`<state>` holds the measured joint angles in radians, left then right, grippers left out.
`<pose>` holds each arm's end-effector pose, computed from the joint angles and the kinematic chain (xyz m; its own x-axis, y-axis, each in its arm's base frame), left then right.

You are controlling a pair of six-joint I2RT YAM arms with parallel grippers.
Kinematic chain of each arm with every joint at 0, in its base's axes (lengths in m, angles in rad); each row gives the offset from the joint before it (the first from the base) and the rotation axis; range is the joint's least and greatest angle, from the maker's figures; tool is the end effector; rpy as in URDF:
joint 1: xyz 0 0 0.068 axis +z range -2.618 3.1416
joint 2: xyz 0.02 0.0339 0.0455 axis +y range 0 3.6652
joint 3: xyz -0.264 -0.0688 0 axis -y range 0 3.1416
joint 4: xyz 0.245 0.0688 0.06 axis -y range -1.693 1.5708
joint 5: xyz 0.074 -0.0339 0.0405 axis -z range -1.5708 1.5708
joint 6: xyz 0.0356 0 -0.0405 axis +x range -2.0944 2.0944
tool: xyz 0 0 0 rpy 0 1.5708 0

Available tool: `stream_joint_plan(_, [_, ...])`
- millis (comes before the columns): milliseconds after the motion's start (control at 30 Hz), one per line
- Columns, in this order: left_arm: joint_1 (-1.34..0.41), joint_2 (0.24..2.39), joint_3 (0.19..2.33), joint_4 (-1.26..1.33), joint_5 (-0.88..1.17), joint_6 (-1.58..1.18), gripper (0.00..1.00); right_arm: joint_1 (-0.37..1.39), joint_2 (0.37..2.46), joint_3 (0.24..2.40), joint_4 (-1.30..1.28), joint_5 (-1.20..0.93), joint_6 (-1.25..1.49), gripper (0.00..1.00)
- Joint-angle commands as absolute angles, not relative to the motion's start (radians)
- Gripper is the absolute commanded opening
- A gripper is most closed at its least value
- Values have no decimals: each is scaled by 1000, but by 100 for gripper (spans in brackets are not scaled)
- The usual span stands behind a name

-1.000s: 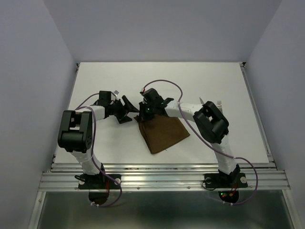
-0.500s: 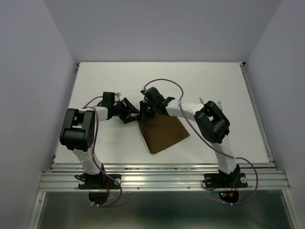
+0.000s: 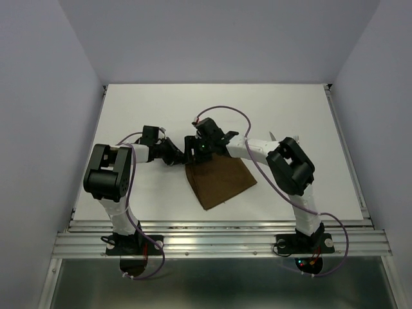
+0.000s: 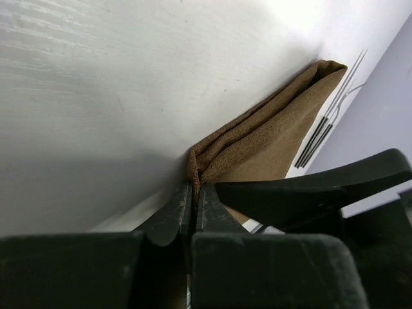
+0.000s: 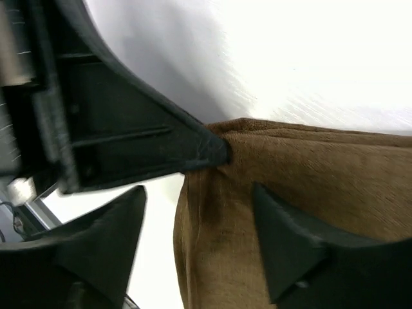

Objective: Fold the napkin into a case and place the utensils inside
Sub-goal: Pick up the lower triangle-folded napkin from the center of the board.

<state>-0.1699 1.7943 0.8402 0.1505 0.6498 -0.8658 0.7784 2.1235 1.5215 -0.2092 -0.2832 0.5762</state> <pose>0.3317 -0.0788 0.1321 -0.8776 -0.4647 -0.1181 -0.1849 0.5552 -0.8109 0.3270 0.3364 0.1705 -0.8749 -0.1280 -0.4670 -0.3989 0.7374 0.5451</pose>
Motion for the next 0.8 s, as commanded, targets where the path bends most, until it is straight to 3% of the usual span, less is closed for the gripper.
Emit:
stream_joint_plan(0, [-176, 1779, 865, 94, 640, -844, 0, 773, 1982, 1490, -221, -180, 554, 77])
stream_joint_plan(167, [-176, 1776, 888, 28, 606, -836, 0, 830, 1884, 1404, -307, 6, 531, 83])
stream_joint_plan(400, [-175, 1784, 913, -47, 588, -850, 0, 1073, 1803, 1318, -370, 392, 499, 82])
stream_joint_plan(600, [-175, 1773, 962, -133, 519, -857, 0, 1193, 1867, 1361, -468, 602, 494, 82])
stream_joint_plan(767, [-175, 1766, 979, -146, 506, -865, 0, 1226, 1931, 1381, -474, 655, 486, 82])
